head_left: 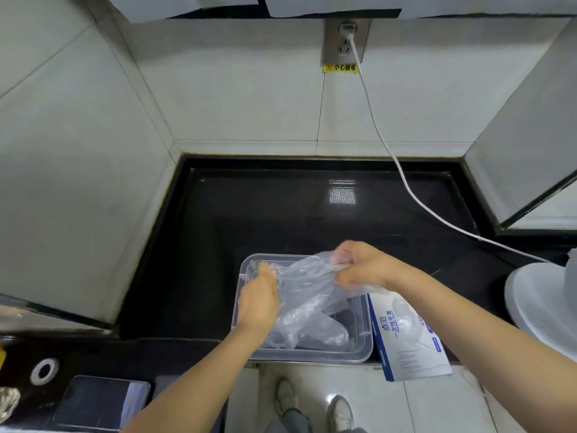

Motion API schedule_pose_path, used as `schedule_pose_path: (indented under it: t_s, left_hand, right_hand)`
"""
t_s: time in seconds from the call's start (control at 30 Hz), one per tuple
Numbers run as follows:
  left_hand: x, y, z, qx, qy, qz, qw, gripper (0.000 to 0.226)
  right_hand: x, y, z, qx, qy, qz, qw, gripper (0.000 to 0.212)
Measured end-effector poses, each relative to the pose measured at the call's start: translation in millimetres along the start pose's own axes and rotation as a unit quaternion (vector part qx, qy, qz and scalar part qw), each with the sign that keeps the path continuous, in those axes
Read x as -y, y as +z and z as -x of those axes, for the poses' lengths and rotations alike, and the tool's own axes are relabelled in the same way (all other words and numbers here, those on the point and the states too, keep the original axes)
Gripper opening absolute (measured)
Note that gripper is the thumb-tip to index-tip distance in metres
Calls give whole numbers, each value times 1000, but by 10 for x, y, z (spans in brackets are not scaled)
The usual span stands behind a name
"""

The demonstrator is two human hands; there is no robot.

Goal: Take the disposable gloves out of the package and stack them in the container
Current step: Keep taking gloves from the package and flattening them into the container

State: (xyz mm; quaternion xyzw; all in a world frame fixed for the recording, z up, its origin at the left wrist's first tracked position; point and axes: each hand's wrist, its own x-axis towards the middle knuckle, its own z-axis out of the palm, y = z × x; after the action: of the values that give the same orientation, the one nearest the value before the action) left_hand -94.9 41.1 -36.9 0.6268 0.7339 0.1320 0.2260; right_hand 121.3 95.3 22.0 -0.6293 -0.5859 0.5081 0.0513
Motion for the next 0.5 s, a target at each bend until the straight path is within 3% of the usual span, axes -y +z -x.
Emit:
schedule_pose_path:
  t_s: [0.07, 0.13, 0.2, 0.23, 0.3, 0.4, 0.5]
  left_hand:
    - [-46, 86, 11, 35, -38, -13, 999, 21]
    - [-86, 144, 8, 66, -60, -18, 996, 29]
    - [-96, 196, -18, 93, -63, -30, 993, 38]
    - [-98, 212, -22, 102, -72, -23, 992, 37]
    - [-107, 225, -23, 122, -114, 15, 986, 39]
    - [-100, 256, -50, 129, -212, 66, 966, 51]
    - [-80, 326, -52, 115, -155, -10, 981, 33]
  right_hand:
    - [117, 39, 94, -139, -152, 128, 970, 42]
    - [274, 185, 228, -242, -318, 139, 906, 27]
    - [288, 422, 260, -211, -382, 137, 889, 15]
    - [244, 542, 217, -164, -360, 147, 907, 16]
    - [80, 751, 17, -54, -232, 213, 948, 28]
    - [-189, 965, -224, 54, -45, 281, 957, 58]
    - [-308, 1140, -332, 79, 0, 259, 963, 63]
